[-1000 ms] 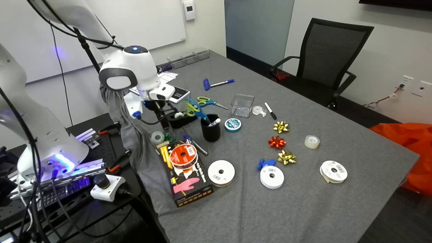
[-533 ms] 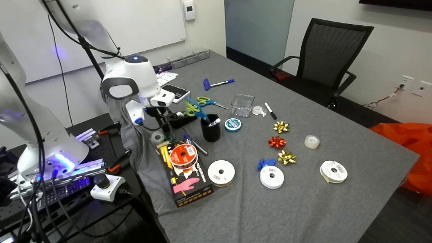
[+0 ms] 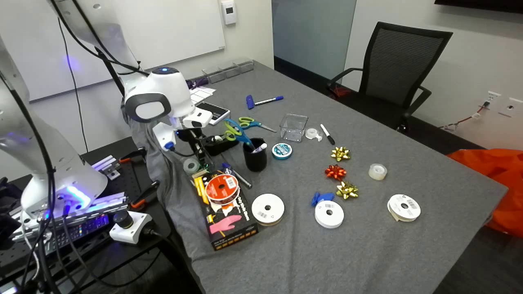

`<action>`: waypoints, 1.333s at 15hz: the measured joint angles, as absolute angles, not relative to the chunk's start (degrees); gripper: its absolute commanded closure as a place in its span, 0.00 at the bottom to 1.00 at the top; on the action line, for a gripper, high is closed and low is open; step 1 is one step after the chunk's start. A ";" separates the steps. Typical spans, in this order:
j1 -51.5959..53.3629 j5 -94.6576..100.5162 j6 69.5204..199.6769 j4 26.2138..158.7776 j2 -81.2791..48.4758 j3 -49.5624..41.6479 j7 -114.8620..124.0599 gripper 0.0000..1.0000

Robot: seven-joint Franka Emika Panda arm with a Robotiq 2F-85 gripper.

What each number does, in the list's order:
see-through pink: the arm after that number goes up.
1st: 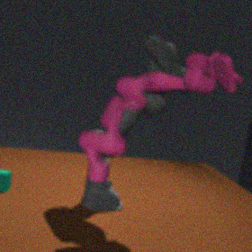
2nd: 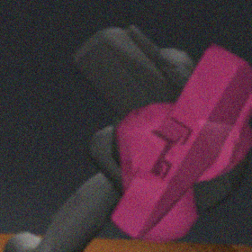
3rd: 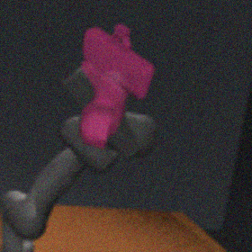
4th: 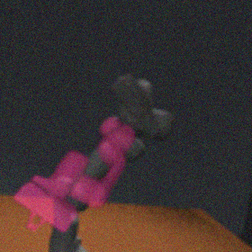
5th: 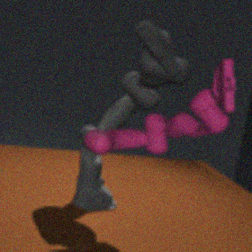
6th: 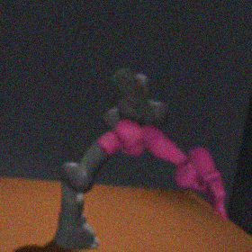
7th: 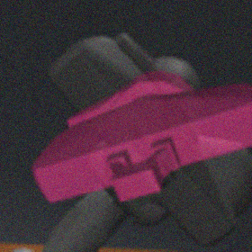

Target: Move the clear container in front backwards.

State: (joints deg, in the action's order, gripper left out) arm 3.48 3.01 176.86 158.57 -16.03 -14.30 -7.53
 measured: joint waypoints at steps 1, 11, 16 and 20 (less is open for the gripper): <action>5.40 4.68 175.74 158.58 -15.20 -16.36 -6.26 0.99; 7.15 13.98 160.06 158.60 1.84 -11.92 5.79 0.99; 7.23 4.74 153.45 156.05 9.13 -1.21 14.27 0.99; 6.55 3.80 150.02 147.98 7.61 3.85 27.64 0.99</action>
State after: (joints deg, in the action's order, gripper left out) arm 6.55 3.80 150.02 147.98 7.61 3.85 27.64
